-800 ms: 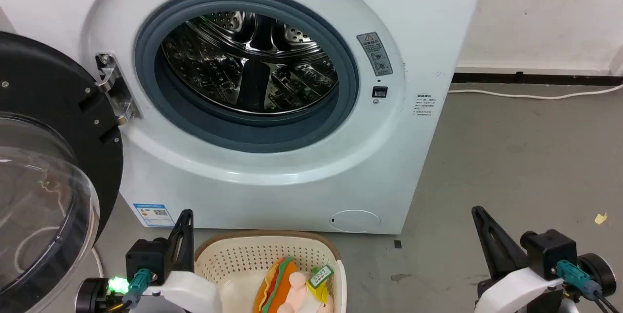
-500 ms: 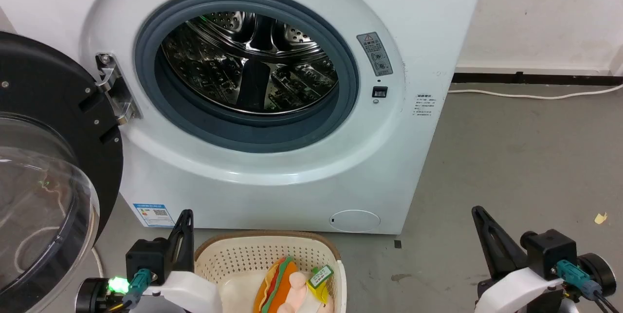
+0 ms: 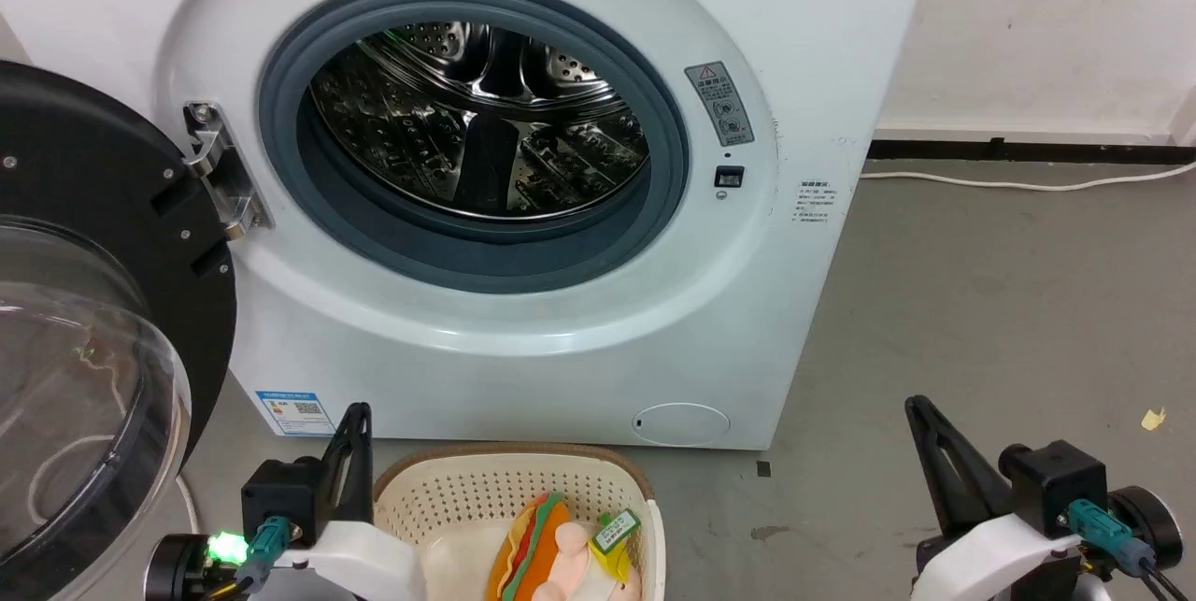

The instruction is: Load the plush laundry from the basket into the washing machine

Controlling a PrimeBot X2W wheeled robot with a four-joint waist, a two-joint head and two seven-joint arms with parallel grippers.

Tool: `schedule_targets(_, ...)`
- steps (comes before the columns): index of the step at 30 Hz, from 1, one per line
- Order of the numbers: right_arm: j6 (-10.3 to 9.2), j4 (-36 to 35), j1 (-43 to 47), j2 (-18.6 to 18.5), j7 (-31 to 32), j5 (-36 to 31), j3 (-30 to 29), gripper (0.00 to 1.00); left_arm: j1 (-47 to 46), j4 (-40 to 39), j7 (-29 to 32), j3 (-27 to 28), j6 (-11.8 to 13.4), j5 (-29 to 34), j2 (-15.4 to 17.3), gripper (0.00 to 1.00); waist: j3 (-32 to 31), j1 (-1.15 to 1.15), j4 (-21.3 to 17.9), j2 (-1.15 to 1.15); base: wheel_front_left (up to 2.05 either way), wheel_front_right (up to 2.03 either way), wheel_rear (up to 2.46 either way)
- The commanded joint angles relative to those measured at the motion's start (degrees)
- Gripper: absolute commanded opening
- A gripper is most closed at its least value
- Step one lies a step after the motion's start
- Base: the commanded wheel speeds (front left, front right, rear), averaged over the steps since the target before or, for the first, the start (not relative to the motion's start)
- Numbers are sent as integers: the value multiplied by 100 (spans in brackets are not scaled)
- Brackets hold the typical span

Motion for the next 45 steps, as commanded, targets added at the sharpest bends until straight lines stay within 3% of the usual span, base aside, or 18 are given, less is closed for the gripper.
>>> schedule_targets(1, 0, -1, 2, 0, 0, 4, 2, 100, 4, 1, 0, -1, 1, 0, 0, 100, 0, 0, 0, 0, 0, 0, 0)
schedule_targets(2, 0, -1, 2, 0, -2, 6, 5, 100, 6, 1, -2, -1, 6, 0, 0, 100, 0, 0, 0, 0, 0, 0, 0)
schedule_targets(3, 0, -2, 3, 0, -5, 9, 7, 0, 6, 1, -4, -2, 8, -1, 0, 0, 1, 0, 0, 0, 0, 0, 0)
schedule_targets(4, 0, -2, 3, 0, -8, 12, 9, 100, 6, 1, -7, -3, 9, -1, 0, 100, 1, 0, 0, 0, 0, 0, 0)
schedule_targets(27, -1, -186, -240, 1, -317, 216, -86, 100, -350, 387, -318, -296, -36, 4, 51, 100, 680, 0, -179, 0, 0, 0, 0)
schedule_targets(45, -2, -399, -571, 1, -532, 569, -70, 100, -1310, 1595, -295, -640, -234, 56, 258, 100, 1694, 0, -515, 0, 0, 0, 0)
